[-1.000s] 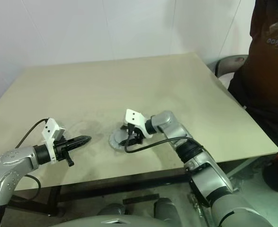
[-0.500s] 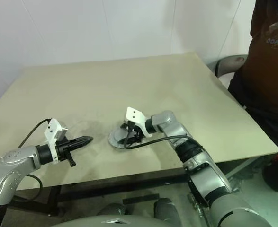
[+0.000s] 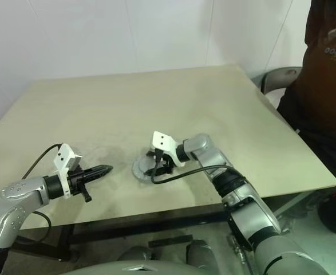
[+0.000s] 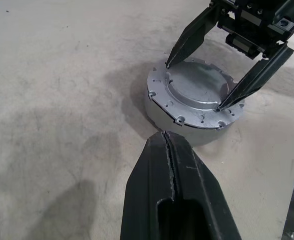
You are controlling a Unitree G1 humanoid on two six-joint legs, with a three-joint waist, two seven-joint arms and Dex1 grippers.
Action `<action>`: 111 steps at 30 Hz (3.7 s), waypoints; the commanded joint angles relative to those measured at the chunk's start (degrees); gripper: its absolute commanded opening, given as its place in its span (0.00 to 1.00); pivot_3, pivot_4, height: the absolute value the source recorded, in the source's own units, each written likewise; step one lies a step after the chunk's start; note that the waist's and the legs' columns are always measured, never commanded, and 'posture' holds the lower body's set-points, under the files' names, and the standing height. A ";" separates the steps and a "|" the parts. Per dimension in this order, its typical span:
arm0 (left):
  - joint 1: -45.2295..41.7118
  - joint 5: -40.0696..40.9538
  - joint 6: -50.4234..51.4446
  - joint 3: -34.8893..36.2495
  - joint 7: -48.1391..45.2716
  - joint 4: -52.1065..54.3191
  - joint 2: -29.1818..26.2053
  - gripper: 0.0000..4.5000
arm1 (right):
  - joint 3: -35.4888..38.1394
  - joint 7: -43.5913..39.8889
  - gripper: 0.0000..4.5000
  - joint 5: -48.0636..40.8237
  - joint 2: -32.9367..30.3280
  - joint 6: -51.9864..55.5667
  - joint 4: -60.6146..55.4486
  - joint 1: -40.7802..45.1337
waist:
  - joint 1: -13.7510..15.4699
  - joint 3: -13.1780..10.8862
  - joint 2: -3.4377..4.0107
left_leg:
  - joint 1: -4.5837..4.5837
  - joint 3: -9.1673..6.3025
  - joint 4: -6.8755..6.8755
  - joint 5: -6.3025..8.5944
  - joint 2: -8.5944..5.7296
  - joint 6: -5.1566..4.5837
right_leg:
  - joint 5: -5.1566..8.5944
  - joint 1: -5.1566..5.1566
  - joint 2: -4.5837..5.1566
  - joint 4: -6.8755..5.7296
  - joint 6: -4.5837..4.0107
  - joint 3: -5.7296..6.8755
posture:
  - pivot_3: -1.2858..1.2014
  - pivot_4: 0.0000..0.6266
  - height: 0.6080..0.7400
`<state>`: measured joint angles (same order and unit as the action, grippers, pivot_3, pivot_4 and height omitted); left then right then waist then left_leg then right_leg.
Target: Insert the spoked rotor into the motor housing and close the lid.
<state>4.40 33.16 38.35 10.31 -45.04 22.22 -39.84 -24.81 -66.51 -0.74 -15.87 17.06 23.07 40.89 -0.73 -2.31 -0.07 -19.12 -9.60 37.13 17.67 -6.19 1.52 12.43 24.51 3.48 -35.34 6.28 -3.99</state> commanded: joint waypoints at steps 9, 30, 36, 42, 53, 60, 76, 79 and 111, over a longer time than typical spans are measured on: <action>-0.38 0.28 -0.73 0.85 0.23 1.48 -0.26 0.00 | -1.24 1.09 0.71 2.14 -0.36 0.62 3.11 0.88 | 0.04 0.00 0.01 | 0.65 0.00 -0.04 0.01 0.00 -0.01 | 0.02 -0.63 0.00 0.00 0.00 0.00 | 0.52 0.00 1.00; -1.09 0.16 -0.73 0.14 -0.06 0.59 -0.27 0.00 | -4.27 -2.04 0.71 3.13 -1.19 2.49 2.70 0.13 | 0.02 0.03 0.03 | 0.90 -0.02 -0.03 0.01 0.02 -0.01 | 0.03 -0.92 -0.02 0.02 0.02 0.00 | 0.52 0.00 1.00; -1.35 0.01 -0.90 0.04 -0.30 0.24 -0.36 0.00 | -3.38 -1.16 0.71 2.54 0.00 2.98 3.23 0.96 | -0.03 0.04 0.03 | 0.89 -0.02 -0.07 0.02 0.01 -0.03 | 0.03 -0.94 -0.01 0.11 0.02 0.01 | 0.52 0.00 1.00; -1.31 0.04 -0.84 0.04 -0.28 0.42 -0.35 0.00 | -2.97 2.18 0.71 3.54 1.51 5.03 6.08 2.48 | -0.27 0.05 0.04 | 0.97 -0.02 -0.09 0.01 0.05 -0.01 | 0.03 -0.96 -0.05 0.04 0.02 0.00 | 0.52 0.00 1.00; -0.76 0.05 -0.62 -0.47 0.47 1.78 0.07 0.00 | -2.15 2.81 0.71 2.74 2.00 9.74 5.56 1.96 | -0.24 0.04 0.06 | 1.53 -0.03 -0.10 0.01 0.07 0.01 | 0.30 -1.51 -0.07 -0.01 0.04 -0.01 | 0.52 0.00 1.00; -0.76 -0.10 -0.82 -0.55 0.33 1.45 0.09 0.00 | -1.58 2.26 0.71 2.12 1.92 9.91 4.92 2.13 | -0.21 0.03 0.06 | 1.61 -0.03 -0.11 0.01 0.07 0.01 | 0.32 -1.61 -0.06 0.02 0.04 -0.01 | 0.52 0.00 1.00; -1.33 -0.48 -1.49 -0.37 -0.50 -0.03 -0.10 0.00 | 0.83 0.68 0.71 -0.17 1.71 6.96 3.53 2.39 | -0.11 0.01 0.07 | 1.01 -0.05 -0.18 0.01 0.07 0.01 | 0.23 -1.00 -0.05 0.11 0.10 0.00 | 0.52 0.00 1.00; -1.40 -0.49 -1.56 -0.44 -0.55 -0.10 -0.05 0.00 | 0.59 1.11 0.71 0.03 1.99 7.28 3.26 2.04 | -0.11 0.00 0.07 | 0.96 -0.04 -0.18 0.01 0.07 0.01 | 0.14 -0.95 -0.05 0.11 0.11 0.00 | 0.52 0.00 1.00; -0.59 -0.37 -1.56 -0.90 0.94 1.06 0.52 0.00 | -4.18 5.02 0.71 5.01 3.11 6.76 7.33 0.74 | -0.52 -0.02 0.13 | 1.69 0.02 -0.22 0.11 0.17 0.17 | 0.38 -1.60 -0.05 0.10 -0.02 0.03 | 0.52 0.00 1.00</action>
<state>4.27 32.94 37.80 8.48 -43.84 22.27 -38.67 -26.42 -62.58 1.02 -12.31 22.68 26.32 42.79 -1.25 -2.33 0.07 -17.43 -9.58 36.91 17.77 -6.02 1.69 12.81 22.92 3.43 -35.24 6.26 -3.96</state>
